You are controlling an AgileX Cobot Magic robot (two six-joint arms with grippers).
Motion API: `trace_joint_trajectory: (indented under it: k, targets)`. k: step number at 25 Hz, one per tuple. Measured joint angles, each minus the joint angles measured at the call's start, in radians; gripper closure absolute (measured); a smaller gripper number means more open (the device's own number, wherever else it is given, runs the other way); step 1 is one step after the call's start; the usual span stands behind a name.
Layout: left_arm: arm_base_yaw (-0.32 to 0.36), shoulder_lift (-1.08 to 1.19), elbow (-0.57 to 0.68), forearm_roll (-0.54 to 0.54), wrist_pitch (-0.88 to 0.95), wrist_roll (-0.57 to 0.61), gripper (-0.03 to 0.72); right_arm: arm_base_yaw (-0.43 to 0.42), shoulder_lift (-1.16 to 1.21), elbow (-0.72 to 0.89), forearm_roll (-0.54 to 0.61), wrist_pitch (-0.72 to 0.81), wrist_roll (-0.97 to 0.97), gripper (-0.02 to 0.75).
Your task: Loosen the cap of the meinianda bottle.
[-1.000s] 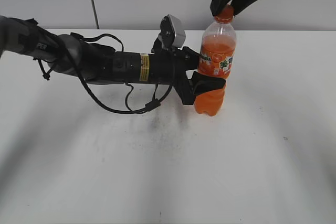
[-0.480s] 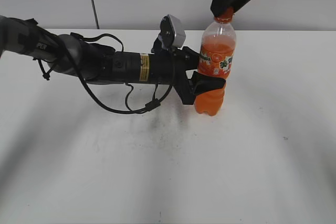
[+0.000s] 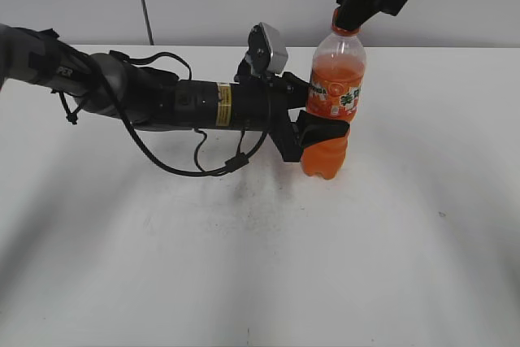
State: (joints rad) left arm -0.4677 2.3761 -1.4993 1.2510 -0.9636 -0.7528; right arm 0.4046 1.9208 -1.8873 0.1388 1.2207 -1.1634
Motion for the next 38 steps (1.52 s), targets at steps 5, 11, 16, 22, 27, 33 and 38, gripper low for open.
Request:
trace_joint_trajectory:
  k: [5,11,16,22,27,33,38]
  targets:
    - [0.000,0.000,0.000,0.000,0.001,0.000,0.256,0.000,-0.001,-0.002,0.002,0.000,0.005,0.465]
    - [0.000,0.000,0.000,0.000,0.001,0.000,0.256,0.000,0.000,-0.045,-0.007,0.001,0.212,0.209]
    - [0.000,0.000,0.000,0.000,0.001,0.000,0.256,0.000,0.000,-0.077,-0.008,0.001,0.672,0.172]
    - [0.000,0.000,0.000,0.000,0.001,0.000,0.256,0.000,-0.002,-0.013,-0.012,0.000,1.091,0.185]
    - [0.000,0.000,0.000,0.000,0.001,0.000,0.256,0.000,-0.002,0.021,-0.012,0.001,1.122,0.231]
    - [0.000,0.000,0.000,0.000,0.000,0.000,0.256,0.000,-0.002,0.021,0.005,0.001,1.117,0.391]
    - [0.000,0.000,0.000,0.001,-0.001,0.000,0.256,0.000,-0.002,0.021,0.021,0.001,1.050,0.464]
